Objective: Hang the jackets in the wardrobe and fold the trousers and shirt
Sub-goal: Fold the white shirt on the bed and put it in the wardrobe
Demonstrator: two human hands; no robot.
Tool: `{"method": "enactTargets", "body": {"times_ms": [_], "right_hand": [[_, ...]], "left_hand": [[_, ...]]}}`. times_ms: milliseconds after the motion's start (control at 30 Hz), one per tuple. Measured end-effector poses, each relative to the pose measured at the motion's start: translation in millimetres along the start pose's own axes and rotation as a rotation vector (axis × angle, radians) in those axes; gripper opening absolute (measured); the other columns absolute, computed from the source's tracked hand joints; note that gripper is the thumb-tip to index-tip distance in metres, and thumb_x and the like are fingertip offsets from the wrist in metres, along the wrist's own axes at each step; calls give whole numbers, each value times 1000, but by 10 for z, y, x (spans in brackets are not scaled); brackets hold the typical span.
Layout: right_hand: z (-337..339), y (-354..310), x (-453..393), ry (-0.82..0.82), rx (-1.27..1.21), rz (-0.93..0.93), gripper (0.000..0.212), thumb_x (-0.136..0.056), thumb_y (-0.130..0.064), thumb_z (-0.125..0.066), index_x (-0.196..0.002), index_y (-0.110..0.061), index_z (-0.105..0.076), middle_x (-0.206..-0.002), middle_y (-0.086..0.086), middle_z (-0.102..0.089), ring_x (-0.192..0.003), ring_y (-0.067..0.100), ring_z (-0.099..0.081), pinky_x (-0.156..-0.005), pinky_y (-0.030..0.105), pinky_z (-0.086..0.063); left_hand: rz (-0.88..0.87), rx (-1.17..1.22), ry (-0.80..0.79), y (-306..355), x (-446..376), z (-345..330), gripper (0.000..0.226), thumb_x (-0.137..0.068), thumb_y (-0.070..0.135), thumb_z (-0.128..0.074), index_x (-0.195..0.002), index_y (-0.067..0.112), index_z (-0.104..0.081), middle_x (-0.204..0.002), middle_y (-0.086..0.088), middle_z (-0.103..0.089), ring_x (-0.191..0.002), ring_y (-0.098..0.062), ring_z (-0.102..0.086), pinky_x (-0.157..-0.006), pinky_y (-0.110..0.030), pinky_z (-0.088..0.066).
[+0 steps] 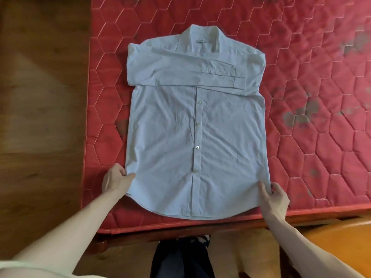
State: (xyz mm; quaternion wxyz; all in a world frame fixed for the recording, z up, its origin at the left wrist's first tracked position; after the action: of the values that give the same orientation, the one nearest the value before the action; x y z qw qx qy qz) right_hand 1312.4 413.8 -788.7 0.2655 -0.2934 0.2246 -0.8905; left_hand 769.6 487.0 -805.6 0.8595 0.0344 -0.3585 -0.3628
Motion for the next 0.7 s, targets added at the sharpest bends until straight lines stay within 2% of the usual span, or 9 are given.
{"method": "enactTargets", "body": {"times_ms": [67,133,167,267,367,433,500,567,700], "right_hand": [[22,-53,28,-34,1,-6,22,-96,-36,-68,-104,-16,-64,-93,3,-69,-85,30,-66,-79,47,-58],[73,-94,56,-53,5,-22,39,-95,-36,-71,-128,-20,-56,-101,4,-65,-91,27,-63,-82,45,-56],[110,-112,70,-51,7,-27,44,-94,-34,-72,-131,-23,-52,-98,3,-64,-89,26,-62,-80,42,-53],[181,-202,59,-85,-3,-24,45,-91,-31,-74,-126,-29,-45,-92,-1,-64,-82,18,-62,-76,39,-47],[143,-365,-49,-194,-94,-40,31,-95,-21,-71,-119,-22,-51,-97,4,-67,-85,21,-67,-65,36,-54],[87,-455,-176,-245,-212,-143,12,-96,-7,-66,-106,-13,-68,-95,13,-72,-74,22,-64,-52,28,-52],[-40,-547,-296,-342,-386,-282,24,-93,2,-59,-99,-9,-81,-92,14,-73,-68,21,-56,-52,26,-48],[-142,-779,-446,-445,-512,-333,39,-85,4,-49,-108,-3,-79,-90,13,-72,-70,18,-52,-62,27,-46],[-174,-1375,-888,-541,-622,-279,58,-69,13,-41,-116,-3,-71,-113,2,-79,-72,9,-50,-60,16,-51]], "left_hand": [[55,35,-68,-78,-24,8,42,-84,24,-83,-107,8,-51,-102,-10,-60,-83,-26,-58,-65,-36,-42],[112,121,-162,-169,-25,-4,63,-83,25,-87,-127,4,-47,-120,-11,-58,-102,-29,-61,-79,-37,-48],[112,131,-201,-196,-36,1,64,-82,26,-88,-129,4,-50,-123,-10,-60,-104,-27,-62,-80,-36,-49],[116,139,-366,-237,-135,43,33,-84,28,-87,-105,9,-70,-98,-6,-76,-79,-20,-67,-62,-30,-48],[178,227,-546,-113,-213,147,22,-84,29,-87,-84,12,-72,-67,-2,-65,-55,-13,-54,-49,-25,-39],[207,302,-592,62,-303,234,21,-82,28,-88,-83,13,-73,-65,-2,-58,-52,-11,-49,-45,-23,-37],[209,370,-636,308,-385,299,21,-78,29,-88,-87,12,-78,-68,-2,-59,-53,-10,-50,-46,-22,-40],[219,494,-655,582,-456,357,26,-74,26,-87,-93,9,-80,-75,-3,-67,-57,-9,-56,-48,-20,-45],[214,705,-552,1099,-711,501,17,-81,17,-81,-97,10,-79,-77,-3,-73,-55,-9,-65,-45,-20,-52]]}}
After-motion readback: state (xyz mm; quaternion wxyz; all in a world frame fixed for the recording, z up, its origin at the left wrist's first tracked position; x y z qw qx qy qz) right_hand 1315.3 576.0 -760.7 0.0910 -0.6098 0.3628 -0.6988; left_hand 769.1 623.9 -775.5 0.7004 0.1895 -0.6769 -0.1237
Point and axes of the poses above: each hand's wrist, its own x-axis away from the middle knuckle, its own z-axis out of the back of the hand, y = z × x, the point moved 8 cm from there along -x, towards the middle knuckle
